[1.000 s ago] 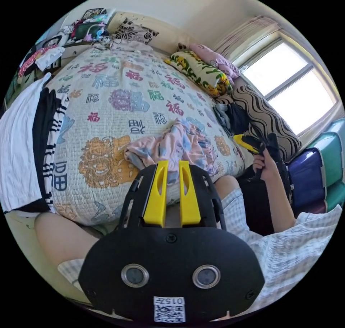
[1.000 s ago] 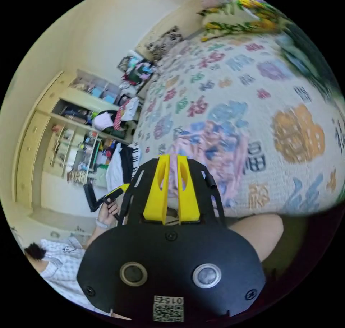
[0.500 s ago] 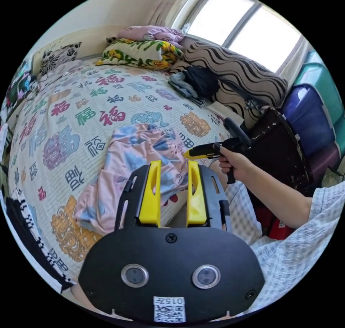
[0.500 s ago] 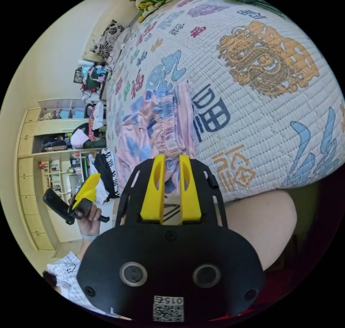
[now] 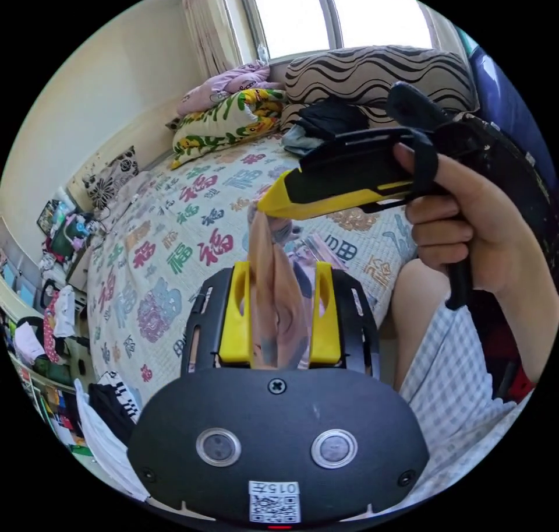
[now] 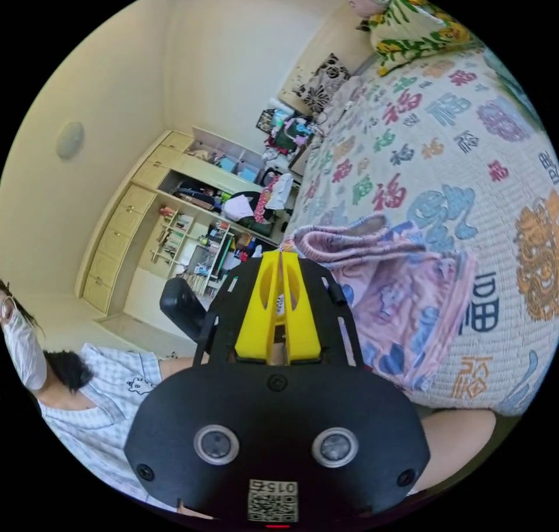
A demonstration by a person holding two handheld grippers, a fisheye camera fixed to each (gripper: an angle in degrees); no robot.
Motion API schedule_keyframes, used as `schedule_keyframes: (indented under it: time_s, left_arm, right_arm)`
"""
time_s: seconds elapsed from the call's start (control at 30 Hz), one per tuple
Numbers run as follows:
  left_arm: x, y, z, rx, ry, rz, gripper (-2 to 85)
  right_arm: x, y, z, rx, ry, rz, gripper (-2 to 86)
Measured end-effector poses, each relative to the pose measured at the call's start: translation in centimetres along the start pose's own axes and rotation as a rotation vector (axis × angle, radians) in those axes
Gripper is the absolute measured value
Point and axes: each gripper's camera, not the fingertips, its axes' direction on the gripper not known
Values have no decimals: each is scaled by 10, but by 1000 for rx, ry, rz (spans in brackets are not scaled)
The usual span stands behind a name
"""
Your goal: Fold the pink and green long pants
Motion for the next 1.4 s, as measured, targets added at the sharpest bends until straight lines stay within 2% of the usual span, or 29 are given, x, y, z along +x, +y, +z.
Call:
schedule_keyframes:
  time_s: [0.07,0.17,0.23,0.3,0.37,0.53,0.63,0.73,0.97,1.07,1.2,1.3,1.4]
  left_arm:
    - [-3,-3,-4,7,-31,-41,118]
    - [-14,-3,-18,44,3,-103,44]
    - [-27,-4,-36,87,97,-115,11]
    - [-37,-8,-56,141,103,-114,3]
    - [-54,-16,-77,183,139,-166,-2]
    - [-117,-74,-163,379,420,-401,-6]
    - [-141,-109,-218,548,622,-514,-7]
    - [-148,-151,-278,675,716,-542,-8]
    - [-149,-252,-382,833,874,-566,-8]
    - [-144,-305,-426,894,837,-583,-7]
    - [-126,-356,-493,1036,643,-577,-7]
    - [-131,-378,-527,1132,527,-649,-7]
    - [-148,-392,-550,1209,487,-748,-7]
  right_arm:
    - [-14,-1,-3,-28,-19,-38,-3]
    - [-31,1,-14,-56,-21,-89,-2]
    - [-40,9,-44,13,-35,-132,0]
    - [-42,20,-77,92,-46,-145,2]
    - [-37,37,-115,194,-31,-112,9]
    - [6,101,-197,457,-14,133,54]
    - [26,129,-223,522,-10,261,70]
    - [36,144,-242,530,-19,337,90]
    - [41,146,-278,565,-57,396,110]
    - [41,138,-291,584,-39,430,123]
    - [38,123,-311,632,-32,445,132]
    - [38,105,-328,655,-53,438,133]
    - [29,87,-349,676,-21,407,130]
